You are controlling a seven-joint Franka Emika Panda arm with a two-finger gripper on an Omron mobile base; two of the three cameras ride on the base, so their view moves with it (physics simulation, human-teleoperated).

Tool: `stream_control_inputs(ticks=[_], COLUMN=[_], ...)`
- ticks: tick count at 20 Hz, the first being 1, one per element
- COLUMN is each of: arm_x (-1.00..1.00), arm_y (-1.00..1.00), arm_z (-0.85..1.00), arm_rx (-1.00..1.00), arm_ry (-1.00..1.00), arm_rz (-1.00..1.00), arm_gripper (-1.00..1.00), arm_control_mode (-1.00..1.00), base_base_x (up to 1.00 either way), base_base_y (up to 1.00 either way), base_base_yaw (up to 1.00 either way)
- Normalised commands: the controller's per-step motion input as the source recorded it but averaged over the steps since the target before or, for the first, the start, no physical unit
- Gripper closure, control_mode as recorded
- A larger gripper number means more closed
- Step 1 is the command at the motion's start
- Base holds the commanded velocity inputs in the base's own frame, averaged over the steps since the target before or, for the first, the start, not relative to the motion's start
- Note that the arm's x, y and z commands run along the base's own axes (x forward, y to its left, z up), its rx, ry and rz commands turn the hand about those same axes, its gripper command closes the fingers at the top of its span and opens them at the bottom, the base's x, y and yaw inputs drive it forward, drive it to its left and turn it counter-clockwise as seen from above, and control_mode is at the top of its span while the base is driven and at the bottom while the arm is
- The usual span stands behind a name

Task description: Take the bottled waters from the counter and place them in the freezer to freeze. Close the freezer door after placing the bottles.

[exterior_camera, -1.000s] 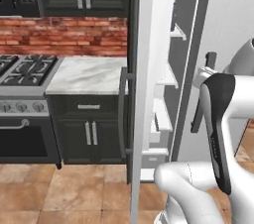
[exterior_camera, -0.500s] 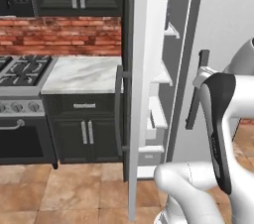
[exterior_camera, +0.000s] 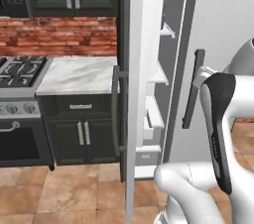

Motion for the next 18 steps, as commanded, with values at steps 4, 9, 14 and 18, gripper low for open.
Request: stream_control_inputs(ticks=[4,9,14,18], arm_x=[0.00,0.00,0.00,0.00], arm_y=[0.00,0.00,0.00,0.00], arm_z=[0.00,0.00,0.00,0.00], arm_rx=[0.00,0.00,0.00,0.00], arm_ry=[0.00,0.00,0.00,0.00], arm_rz=[0.00,0.00,0.00,0.00], arm_gripper=[-1.00,-1.00,-1.00,-1.00], arm_control_mode=[1.00,1.00,1.00,1.00], base_base_x=[-0.59,-0.56,-0.80,-0.34], base_base_y=[0.27,0.27,0.42,0.15], base_base_yaw=[-0.10,-0.03,-0.03,-0.01])
